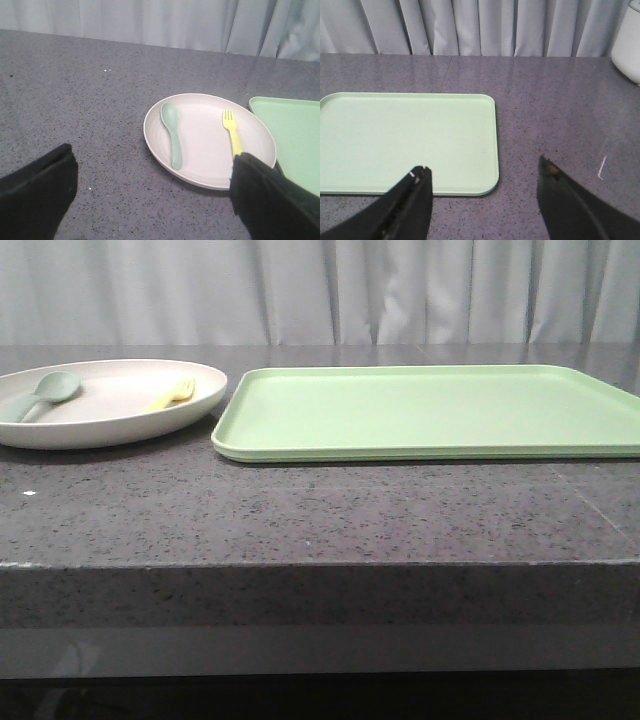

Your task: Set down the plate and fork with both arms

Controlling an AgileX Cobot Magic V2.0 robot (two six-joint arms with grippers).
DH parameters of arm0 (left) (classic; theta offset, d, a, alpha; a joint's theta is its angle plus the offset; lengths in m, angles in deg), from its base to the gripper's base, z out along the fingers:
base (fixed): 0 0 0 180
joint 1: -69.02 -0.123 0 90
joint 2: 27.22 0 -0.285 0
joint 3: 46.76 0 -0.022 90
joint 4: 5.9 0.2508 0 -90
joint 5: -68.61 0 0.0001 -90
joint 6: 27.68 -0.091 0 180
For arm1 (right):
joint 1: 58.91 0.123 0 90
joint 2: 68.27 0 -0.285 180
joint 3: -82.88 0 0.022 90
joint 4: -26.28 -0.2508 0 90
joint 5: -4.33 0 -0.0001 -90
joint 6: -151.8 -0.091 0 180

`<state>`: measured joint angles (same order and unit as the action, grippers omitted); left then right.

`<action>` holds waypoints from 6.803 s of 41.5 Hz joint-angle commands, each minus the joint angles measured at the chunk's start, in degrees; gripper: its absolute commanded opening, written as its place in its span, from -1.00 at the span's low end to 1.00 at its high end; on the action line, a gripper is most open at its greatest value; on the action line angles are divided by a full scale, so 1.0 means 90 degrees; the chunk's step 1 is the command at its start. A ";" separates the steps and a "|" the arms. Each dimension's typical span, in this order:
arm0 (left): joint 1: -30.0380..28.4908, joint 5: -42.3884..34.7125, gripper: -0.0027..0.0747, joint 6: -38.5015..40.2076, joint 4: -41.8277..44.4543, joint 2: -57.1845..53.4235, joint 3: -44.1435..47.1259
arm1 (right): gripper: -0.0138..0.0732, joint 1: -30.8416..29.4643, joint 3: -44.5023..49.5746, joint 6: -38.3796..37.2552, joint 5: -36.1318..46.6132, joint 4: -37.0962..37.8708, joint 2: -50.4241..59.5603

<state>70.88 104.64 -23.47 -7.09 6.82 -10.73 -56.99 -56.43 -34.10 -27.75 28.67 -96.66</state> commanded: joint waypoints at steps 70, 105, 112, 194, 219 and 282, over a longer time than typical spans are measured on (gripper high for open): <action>-0.1610 0.0640 0.71 -0.3369 -0.4493 0.6116 -0.2535 | 0.47 0.0012 -0.0204 0.0046 0.0447 0.0111 -0.0113; -0.1653 0.0199 -0.27 -0.4951 -0.6824 0.7772 -0.2550 | 0.47 0.0012 -0.0204 0.0046 0.0447 0.0111 -0.0113; -0.1653 0.0171 -0.54 -0.4951 -0.6824 0.7772 -0.2550 | 0.47 0.0012 -0.0204 0.0046 0.0447 0.0111 -0.0113; 0.3167 -0.2220 -0.98 0.2171 -0.2940 0.9044 -0.4768 | 0.47 0.0012 -0.0204 0.0046 0.0447 0.0111 -0.0113; 0.3167 -0.2130 -0.12 0.2119 -0.2623 0.8901 -0.4768 | 0.47 0.0012 -0.0204 0.0046 0.0447 0.0111 -0.0113; 0.2819 0.0774 -0.12 -0.0505 -0.0247 0.1636 -0.1076 | 0.43 0.0012 -0.0321 0.0046 0.0262 0.0056 -0.0180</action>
<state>96.56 114.91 -27.98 -8.59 21.76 -19.10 -56.99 -56.61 -34.10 -28.19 28.76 -96.77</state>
